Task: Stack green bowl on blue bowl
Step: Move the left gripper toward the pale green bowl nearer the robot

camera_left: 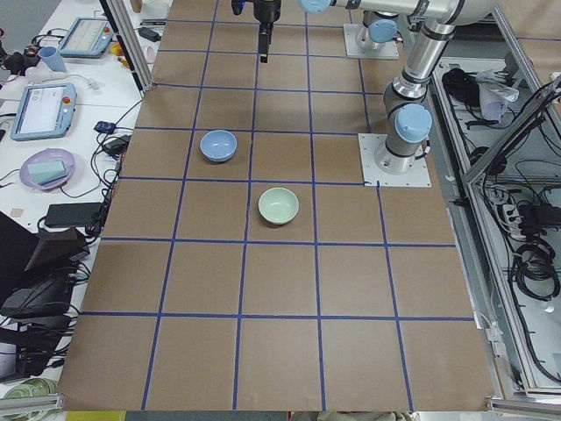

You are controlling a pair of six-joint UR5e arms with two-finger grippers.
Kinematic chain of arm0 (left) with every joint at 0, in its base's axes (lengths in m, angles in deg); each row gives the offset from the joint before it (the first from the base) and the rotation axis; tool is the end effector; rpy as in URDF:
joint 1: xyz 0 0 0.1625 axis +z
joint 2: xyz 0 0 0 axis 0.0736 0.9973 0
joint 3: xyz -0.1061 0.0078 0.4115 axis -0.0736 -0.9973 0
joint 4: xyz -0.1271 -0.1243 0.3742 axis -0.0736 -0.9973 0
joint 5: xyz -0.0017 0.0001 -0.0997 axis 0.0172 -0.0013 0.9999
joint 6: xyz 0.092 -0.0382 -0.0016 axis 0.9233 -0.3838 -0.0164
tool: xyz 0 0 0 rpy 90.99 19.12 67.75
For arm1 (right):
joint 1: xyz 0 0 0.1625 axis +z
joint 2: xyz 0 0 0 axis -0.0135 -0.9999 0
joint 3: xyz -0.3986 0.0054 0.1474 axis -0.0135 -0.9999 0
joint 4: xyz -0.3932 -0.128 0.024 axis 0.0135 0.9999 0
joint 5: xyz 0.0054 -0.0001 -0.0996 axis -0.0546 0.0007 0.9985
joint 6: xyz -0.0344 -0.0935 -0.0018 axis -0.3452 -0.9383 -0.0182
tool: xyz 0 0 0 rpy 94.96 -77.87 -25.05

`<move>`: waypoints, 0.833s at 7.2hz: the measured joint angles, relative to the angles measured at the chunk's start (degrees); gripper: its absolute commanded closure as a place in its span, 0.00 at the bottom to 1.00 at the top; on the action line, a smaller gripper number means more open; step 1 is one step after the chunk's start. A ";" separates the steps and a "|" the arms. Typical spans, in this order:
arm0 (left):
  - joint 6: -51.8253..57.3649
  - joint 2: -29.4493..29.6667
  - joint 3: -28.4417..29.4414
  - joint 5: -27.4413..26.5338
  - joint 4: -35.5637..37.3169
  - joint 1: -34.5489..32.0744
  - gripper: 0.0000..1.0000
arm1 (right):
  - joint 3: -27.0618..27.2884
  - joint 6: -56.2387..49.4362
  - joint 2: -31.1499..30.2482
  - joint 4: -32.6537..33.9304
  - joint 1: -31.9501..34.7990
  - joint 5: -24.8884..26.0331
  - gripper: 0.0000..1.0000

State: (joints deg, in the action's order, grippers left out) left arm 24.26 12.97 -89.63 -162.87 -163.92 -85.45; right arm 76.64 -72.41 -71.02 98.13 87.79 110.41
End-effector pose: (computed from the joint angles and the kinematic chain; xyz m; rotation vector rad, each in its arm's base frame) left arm -0.1285 -0.4842 0.5254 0.1384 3.1143 -0.0660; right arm 0.1064 -0.4870 0.4723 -0.1508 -3.1212 -0.0171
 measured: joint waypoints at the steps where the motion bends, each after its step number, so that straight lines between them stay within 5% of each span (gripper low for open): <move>1: 0.00 -0.06 -0.05 -0.01 -0.32 0.01 0.00 | 0.00 0.00 0.00 0.00 0.00 0.01 0.00; 4: 0.54 -0.14 -0.67 -0.52 -1.20 2.37 0.00 | 0.00 0.00 0.00 0.00 0.00 0.01 0.00; 6: 5.40 0.22 -1.29 -0.43 -2.19 10.68 0.00 | 0.00 0.00 0.00 0.00 0.00 0.01 0.00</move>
State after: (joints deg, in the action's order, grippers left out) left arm 29.66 13.19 -90.92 -163.30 -166.11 -74.77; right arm 76.64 -72.41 -71.02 98.13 87.79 110.42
